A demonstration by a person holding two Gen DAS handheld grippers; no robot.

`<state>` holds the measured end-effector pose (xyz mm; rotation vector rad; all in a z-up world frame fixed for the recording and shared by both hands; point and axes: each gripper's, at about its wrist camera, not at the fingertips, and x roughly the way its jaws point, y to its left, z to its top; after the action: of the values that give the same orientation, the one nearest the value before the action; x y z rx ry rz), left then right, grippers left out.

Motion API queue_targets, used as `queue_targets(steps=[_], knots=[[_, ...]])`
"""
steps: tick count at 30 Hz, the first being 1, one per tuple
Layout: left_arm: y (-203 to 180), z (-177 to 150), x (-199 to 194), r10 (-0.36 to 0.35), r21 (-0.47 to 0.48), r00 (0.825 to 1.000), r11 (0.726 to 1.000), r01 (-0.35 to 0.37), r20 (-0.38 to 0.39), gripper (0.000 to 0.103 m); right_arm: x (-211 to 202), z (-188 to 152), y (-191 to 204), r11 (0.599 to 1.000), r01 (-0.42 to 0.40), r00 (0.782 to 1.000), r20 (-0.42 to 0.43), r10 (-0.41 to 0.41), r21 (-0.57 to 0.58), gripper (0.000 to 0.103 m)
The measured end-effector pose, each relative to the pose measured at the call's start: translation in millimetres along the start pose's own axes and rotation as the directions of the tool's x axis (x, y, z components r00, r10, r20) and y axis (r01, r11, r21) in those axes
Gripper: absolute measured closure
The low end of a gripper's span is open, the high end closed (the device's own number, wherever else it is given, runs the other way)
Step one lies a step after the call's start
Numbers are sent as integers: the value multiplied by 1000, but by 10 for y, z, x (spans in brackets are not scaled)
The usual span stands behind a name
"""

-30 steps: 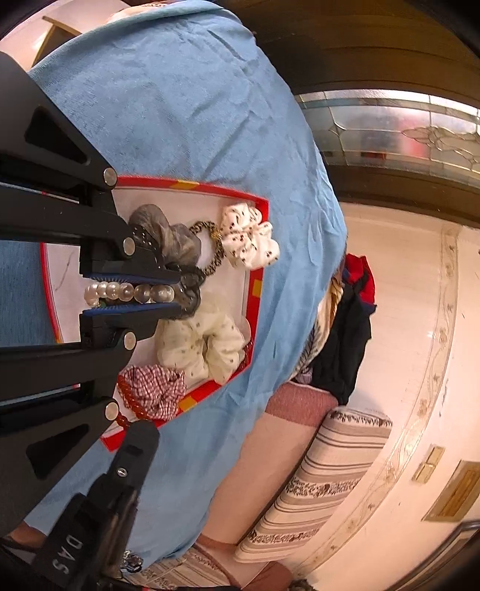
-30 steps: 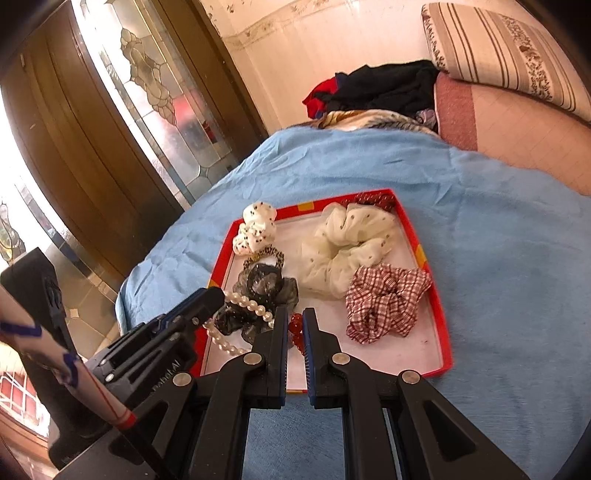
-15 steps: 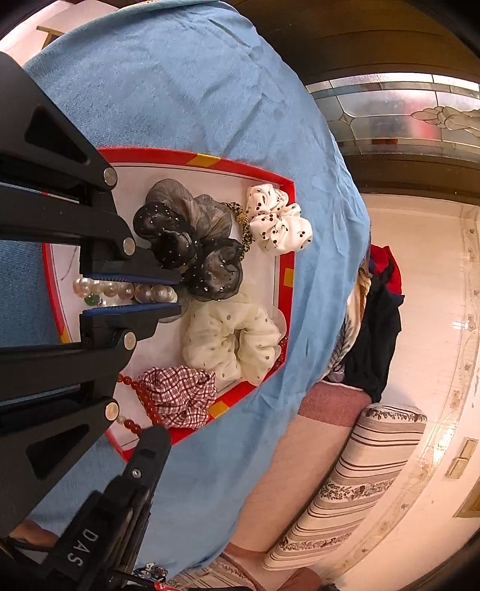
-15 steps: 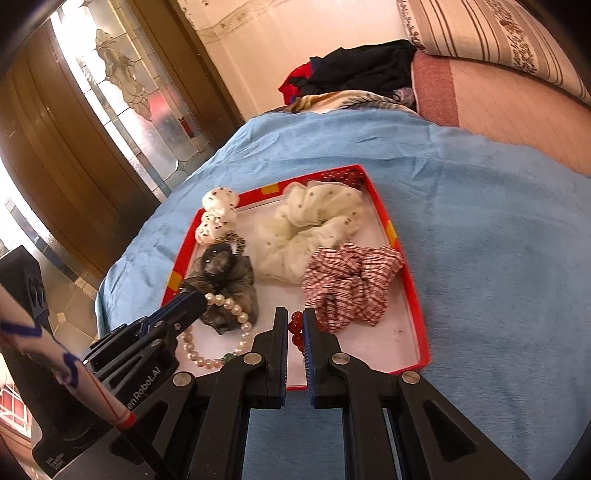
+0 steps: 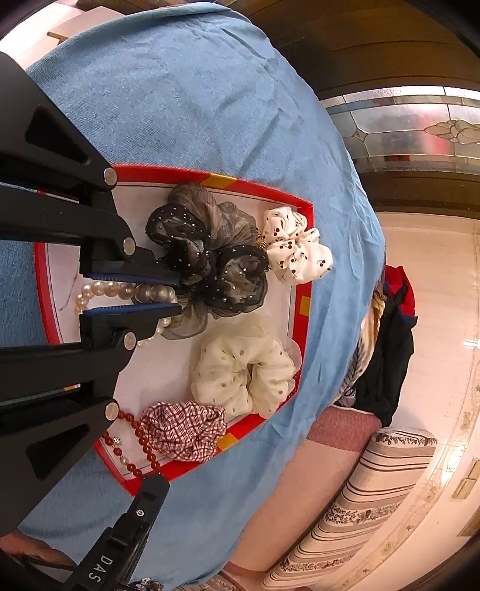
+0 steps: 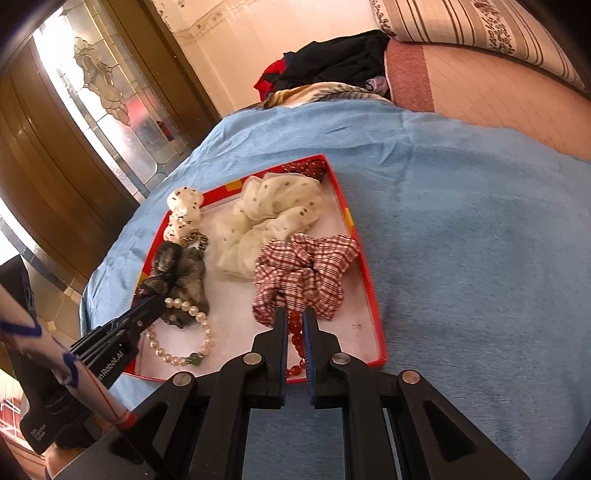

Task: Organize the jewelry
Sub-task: 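Lower both bracelets into the box and open both grippers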

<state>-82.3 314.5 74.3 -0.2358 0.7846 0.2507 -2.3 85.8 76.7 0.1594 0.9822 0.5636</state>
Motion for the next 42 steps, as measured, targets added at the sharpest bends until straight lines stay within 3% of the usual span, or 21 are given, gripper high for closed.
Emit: queue_targets(steps=[26, 30, 42], knots=[[-57, -62, 174, -7, 26, 997, 1000, 8, -74, 93, 128, -76, -176, 999, 31, 999, -43, -30, 29, 94], [-58, -57, 157, -11, 25, 998, 1000, 13, -69, 82, 136, -78, -183, 999, 26, 998, -54, -24, 37, 94], [-100, -33, 105, -23, 34, 999, 999, 24, -42, 77, 56, -62, -204, 998, 24, 999, -32, -22, 56, 93]])
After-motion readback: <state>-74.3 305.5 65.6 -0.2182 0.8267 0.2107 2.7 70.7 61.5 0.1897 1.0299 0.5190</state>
